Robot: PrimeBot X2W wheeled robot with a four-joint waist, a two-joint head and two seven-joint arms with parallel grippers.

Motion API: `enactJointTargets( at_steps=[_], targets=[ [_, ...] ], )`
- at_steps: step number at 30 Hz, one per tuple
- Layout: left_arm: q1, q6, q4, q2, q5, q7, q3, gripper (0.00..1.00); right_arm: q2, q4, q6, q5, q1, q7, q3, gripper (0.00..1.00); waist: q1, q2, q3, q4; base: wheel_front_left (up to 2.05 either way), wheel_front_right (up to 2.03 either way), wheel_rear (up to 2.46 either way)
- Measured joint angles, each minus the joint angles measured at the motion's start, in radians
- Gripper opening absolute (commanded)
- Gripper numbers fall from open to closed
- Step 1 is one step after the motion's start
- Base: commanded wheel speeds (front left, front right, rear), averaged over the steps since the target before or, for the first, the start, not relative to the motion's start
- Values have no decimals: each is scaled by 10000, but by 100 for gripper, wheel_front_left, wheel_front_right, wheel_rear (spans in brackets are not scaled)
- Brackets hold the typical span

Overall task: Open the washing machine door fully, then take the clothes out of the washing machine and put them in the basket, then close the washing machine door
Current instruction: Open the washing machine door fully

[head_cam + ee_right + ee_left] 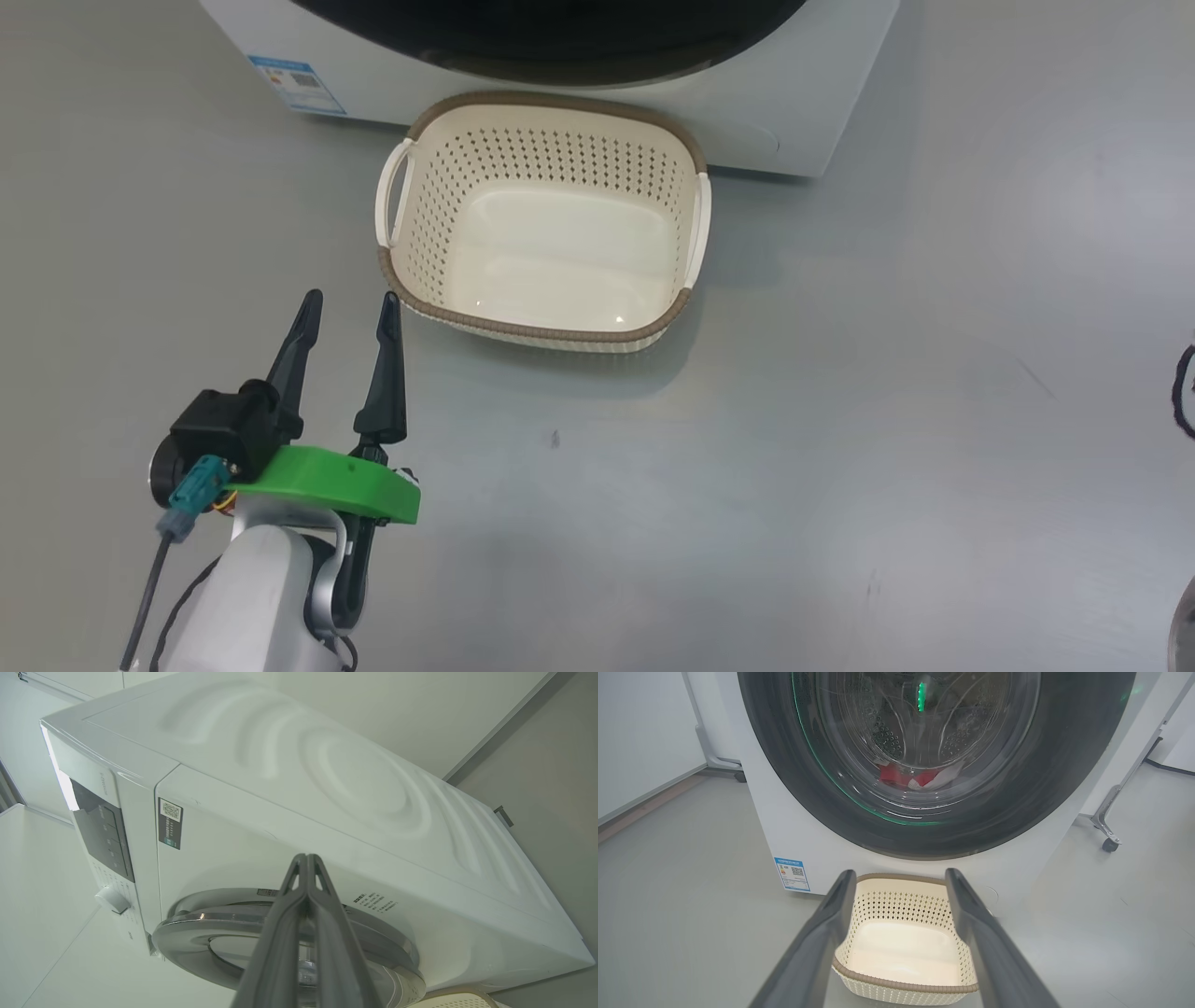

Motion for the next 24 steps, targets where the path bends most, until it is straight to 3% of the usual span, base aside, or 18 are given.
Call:
enactJointTargets(
  at_steps=[6,13,24],
  targets=[
    [-360,-6,-127,-8,-265,-2,-138,100,-318,209,-316,376,-1227,673,40,0,0,0,673,307,0,0,0],
    [-565,-6,-163,-31,-397,-2,-267,100,-59,738,-589,1373,-2338,1436,-21,0,1,0,1323,702,0,0,0],
    [-707,4,-67,-67,-930,-2,-351,100,52,1814,-679,1778,-3714,2418,393,0,-1,0,2036,1310,0,0,0]
  ],
)
